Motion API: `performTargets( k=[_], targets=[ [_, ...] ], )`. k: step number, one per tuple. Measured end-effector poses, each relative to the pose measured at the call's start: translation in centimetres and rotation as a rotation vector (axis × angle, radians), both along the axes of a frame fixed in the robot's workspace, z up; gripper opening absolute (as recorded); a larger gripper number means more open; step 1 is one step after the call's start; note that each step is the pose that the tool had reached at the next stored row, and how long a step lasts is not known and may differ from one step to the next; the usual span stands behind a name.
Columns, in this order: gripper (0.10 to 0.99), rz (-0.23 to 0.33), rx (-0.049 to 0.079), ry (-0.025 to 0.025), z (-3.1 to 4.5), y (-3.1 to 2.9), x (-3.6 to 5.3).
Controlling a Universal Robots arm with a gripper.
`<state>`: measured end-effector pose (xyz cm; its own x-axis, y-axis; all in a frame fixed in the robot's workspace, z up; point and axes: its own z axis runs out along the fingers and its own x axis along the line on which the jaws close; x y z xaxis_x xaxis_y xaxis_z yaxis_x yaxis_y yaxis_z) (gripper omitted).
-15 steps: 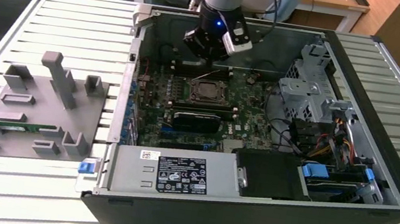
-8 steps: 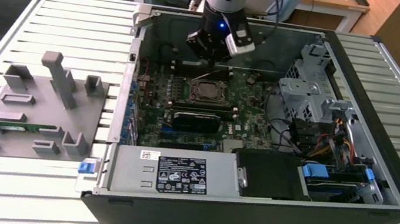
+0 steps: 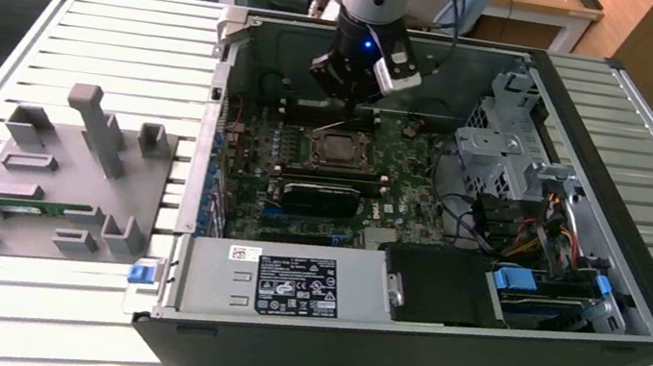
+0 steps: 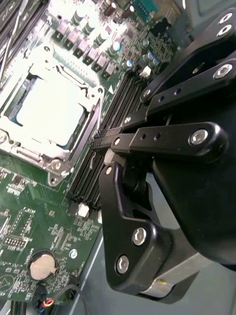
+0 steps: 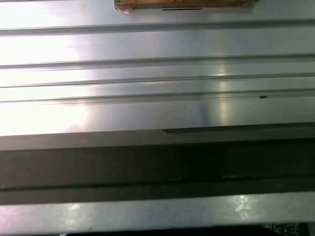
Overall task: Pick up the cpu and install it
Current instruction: 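Install the first cpu locking lever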
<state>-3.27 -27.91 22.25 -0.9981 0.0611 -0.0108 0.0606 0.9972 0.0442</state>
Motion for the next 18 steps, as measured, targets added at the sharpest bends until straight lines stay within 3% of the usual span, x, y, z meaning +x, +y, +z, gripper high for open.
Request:
performTargets(
  k=[8, 18],
  targets=[
    [0.106, 0.000, -0.002, 0.0000, -0.78, 0.13, 0.75],
    [0.106, 0.000, -0.008, 0.0026, -1.84, 0.22, 1.02]
  ],
)
